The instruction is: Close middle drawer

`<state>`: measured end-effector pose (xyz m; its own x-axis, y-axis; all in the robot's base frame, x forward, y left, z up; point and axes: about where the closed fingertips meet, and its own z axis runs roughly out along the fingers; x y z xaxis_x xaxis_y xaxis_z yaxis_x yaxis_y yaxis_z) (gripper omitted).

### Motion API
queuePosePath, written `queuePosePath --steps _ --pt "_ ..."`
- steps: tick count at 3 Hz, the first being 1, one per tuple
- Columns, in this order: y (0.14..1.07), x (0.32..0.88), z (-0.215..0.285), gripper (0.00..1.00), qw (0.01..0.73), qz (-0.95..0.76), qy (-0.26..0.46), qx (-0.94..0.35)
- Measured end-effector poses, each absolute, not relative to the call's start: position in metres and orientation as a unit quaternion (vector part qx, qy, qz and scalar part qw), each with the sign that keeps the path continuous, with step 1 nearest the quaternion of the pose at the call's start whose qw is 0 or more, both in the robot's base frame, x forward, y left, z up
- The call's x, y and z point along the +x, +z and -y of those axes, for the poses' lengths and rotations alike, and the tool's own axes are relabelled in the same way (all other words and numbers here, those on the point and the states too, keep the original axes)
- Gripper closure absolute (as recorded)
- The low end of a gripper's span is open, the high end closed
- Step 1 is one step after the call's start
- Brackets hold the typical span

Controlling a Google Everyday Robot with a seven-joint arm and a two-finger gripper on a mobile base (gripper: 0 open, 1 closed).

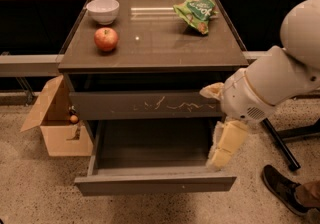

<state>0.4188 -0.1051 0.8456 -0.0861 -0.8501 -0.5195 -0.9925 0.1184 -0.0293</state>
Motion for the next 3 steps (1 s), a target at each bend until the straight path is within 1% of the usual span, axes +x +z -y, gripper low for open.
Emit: queuePosePath --steps 1,2,3 --pt "0.848 0.420 0.107 0.00 0.211 -0.718 0.164 -0.643" --pt "0.807 0.417 0.102 0.00 0.179 -0.709 0.177 -0.658" --pt "0.735 0.407 0.099 0.00 0.146 -0.696 0.201 -0.674"
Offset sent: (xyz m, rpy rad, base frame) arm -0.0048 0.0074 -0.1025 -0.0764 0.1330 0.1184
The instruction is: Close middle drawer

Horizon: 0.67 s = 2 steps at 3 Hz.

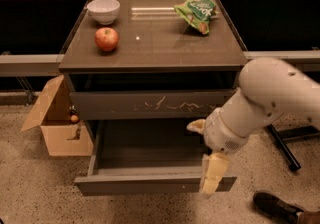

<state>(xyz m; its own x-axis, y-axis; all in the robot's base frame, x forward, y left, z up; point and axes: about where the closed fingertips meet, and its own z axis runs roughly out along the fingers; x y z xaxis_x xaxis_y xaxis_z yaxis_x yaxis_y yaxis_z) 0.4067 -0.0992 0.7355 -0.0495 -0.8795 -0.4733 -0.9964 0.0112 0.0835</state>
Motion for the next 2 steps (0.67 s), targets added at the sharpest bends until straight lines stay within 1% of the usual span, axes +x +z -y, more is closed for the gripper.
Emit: queuePosePath --steps 1,2 --pt "0.660 0.394 0.101 0.19 0.118 -0.689 0.227 -0.678" --pt "0.593 0.386 0.116 0.42 0.102 -0.704 0.245 -0.659"
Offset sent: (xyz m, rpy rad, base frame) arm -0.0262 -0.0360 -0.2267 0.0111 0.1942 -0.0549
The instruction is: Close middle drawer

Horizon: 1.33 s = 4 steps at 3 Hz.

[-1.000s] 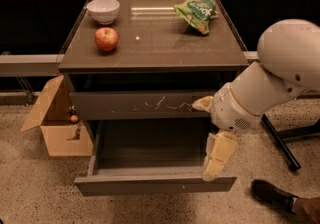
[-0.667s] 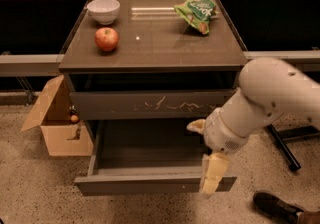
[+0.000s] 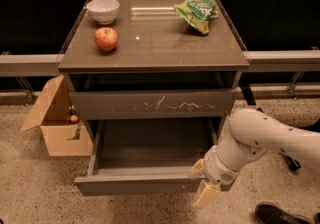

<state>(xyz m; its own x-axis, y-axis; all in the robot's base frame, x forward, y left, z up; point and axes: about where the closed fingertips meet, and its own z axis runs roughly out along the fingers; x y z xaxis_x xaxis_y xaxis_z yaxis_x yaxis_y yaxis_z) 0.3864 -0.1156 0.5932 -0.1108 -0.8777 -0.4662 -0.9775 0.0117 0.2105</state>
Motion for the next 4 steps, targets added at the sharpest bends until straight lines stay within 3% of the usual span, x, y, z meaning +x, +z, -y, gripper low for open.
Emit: queuePosePath --steps 1,2,4 --pt "0.527 0.382 0.133 0.72 0.090 -0.726 0.262 -0.630" --pt "0.526 0.381 0.132 0.96 0.089 -0.726 0.263 -0.629" --pt "0.462 0.390 0.134 1.00 0.073 -0.719 0.262 -0.639"
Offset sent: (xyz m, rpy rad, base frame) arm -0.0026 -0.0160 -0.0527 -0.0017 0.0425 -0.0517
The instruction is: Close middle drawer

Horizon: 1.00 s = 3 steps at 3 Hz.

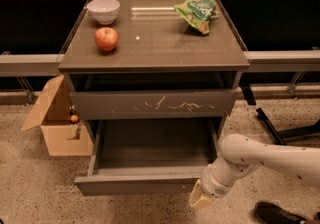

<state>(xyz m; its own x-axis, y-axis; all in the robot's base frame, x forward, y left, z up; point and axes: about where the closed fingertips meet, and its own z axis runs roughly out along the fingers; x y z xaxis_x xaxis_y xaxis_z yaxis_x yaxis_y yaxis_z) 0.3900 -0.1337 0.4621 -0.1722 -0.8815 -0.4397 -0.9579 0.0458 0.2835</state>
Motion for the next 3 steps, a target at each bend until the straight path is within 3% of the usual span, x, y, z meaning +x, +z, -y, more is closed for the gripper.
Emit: queuePosePath --steps 1,3 --pt "0.423 0.407 0.139 0.85 0.089 -0.721 0.252 -0.639" --pt "0.391 0.436 0.146 0.39 0.120 -0.725 0.233 -0.637"
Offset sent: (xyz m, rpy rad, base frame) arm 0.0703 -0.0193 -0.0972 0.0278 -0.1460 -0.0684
